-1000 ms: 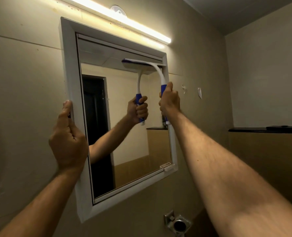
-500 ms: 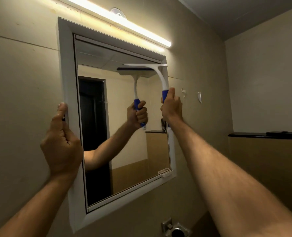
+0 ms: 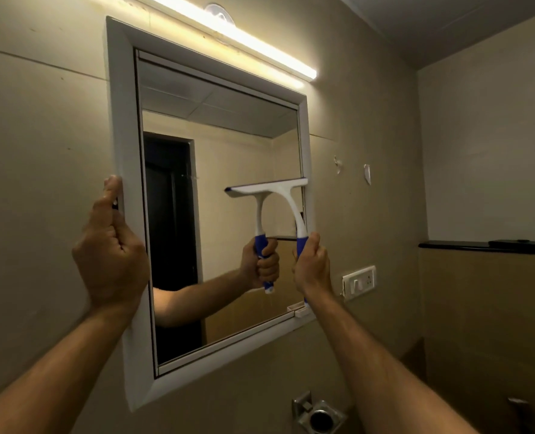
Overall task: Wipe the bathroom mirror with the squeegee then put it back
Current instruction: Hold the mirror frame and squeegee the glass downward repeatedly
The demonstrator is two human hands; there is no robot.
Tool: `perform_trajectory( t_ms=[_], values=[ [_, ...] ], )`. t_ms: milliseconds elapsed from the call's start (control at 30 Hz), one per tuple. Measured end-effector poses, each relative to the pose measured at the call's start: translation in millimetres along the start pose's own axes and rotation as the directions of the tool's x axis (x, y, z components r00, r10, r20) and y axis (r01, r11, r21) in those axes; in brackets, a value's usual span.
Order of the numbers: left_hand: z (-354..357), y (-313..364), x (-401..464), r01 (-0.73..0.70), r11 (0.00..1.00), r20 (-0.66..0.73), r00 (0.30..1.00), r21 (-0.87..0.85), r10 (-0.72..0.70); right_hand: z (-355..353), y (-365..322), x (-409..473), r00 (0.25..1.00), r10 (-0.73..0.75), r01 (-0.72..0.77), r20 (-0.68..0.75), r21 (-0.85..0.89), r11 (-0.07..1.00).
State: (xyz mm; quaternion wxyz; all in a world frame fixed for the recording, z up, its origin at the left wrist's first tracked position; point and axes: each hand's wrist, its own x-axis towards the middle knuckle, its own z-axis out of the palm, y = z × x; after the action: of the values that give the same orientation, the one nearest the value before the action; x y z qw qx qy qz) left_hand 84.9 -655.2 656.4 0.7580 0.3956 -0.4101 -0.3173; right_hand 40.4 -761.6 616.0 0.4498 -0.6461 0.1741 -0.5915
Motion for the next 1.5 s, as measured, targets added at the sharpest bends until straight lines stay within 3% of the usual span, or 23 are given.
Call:
perform_trajectory(
  t_ms=[33, 67, 100, 133, 167, 200, 233, 900, 1233, 1500],
  values=[
    [-26, 12, -12, -0.099, 0.963, -0.102, 0.987, 0.249, 0.128, -1, 5, -5, 1.0, 0.011, -0.011, 0.002, 0.0, 1.0],
    [-51, 31, -27, -0.163, 0.843, -0.214, 0.927, 0.513, 0.309, -3, 8, -8, 1.0, 0.022, -0.022, 0.006, -0.002, 1.0],
    [-74, 49, -45, -0.182, 0.646, -0.278, 0.793, 0.741, 0.542, -4, 10, -11, 0.999, 0.033, -0.033, 0.012, -0.004, 0.999],
    [-94, 68, -62, -0.193, 0.365, -0.203, 0.561, 0.911, 0.803, -5, 10, -13, 0.999, 0.041, -0.041, 0.016, -0.005, 0.999],
    [-103, 82, -80, -0.208, 0.144, -0.066, 0.344, 0.967, 0.937, -6, 10, -14, 0.999, 0.047, -0.047, 0.018, -0.003, 0.999],
    [-106, 87, -93, -0.199, 0.004, 0.037, 0.201, 0.98, 0.979, -7, 9, -16, 0.999, 0.05, -0.05, 0.019, -0.003, 0.999],
    [-102, 87, -97, -0.211, -0.054, 0.085, 0.139, 0.976, 0.987, -7, 9, -17, 0.998, 0.052, -0.052, 0.019, -0.005, 0.999],
    [-105, 85, -86, -0.247, -0.098, 0.119, 0.074, 0.964, 0.99, -18, 64, -73, 0.981, 0.192, -0.191, 0.009, -0.034, 0.981],
    [-100, 85, -91, -0.208, -0.092, 0.109, 0.072, 0.974, 0.991, -14, 31, -56, 0.988, 0.146, -0.146, -0.049, -0.002, 0.989],
    [-97, 85, -94, -0.218, -0.095, 0.115, 0.081, 0.971, 0.99, -5, 59, -83, 0.97, 0.242, -0.241, -0.022, 0.015, 0.97]
  ],
)
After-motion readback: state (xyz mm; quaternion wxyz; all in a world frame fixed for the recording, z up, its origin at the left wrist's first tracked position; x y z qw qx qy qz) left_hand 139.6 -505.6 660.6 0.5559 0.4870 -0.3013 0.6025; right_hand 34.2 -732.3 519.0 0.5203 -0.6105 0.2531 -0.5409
